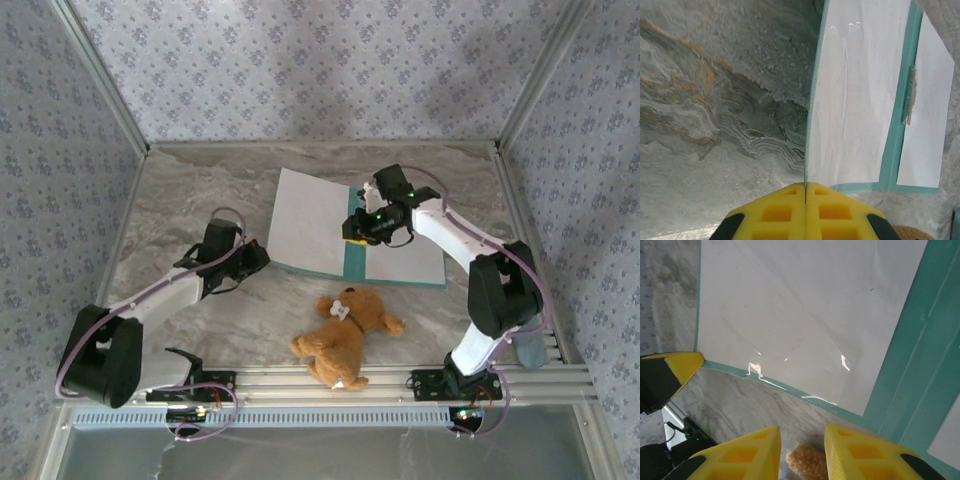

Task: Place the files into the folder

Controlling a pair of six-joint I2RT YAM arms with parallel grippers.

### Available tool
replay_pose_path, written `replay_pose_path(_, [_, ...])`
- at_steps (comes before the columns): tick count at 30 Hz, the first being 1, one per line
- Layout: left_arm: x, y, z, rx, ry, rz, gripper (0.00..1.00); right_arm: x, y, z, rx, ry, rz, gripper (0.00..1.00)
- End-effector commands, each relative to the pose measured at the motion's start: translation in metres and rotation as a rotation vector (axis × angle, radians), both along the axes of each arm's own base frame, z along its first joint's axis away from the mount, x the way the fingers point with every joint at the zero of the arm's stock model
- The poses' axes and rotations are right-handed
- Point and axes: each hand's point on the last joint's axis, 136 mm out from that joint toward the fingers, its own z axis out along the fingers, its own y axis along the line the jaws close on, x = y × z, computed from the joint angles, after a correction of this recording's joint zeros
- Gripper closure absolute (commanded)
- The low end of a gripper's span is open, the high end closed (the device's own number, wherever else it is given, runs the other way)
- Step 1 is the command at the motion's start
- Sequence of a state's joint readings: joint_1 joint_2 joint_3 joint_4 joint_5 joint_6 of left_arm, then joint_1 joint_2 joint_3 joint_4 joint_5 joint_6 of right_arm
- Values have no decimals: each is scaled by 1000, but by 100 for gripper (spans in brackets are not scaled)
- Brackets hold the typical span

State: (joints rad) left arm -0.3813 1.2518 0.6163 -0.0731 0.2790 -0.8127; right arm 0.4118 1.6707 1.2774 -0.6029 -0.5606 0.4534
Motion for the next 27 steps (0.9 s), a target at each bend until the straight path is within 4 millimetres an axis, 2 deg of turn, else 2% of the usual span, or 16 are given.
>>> replay_pose_path(1, [0, 19, 20, 131, -30, 3, 100, 0, -4, 31, 55, -23, -12, 69])
replay_pose_path(9, [-5, 55, 63, 354, -46, 31, 100, 4, -16, 45, 86, -33, -40, 69])
replay_pose_path(27, [-9, 122, 162, 771, -143, 145, 100, 5, -30, 50, 90, -36, -67, 68])
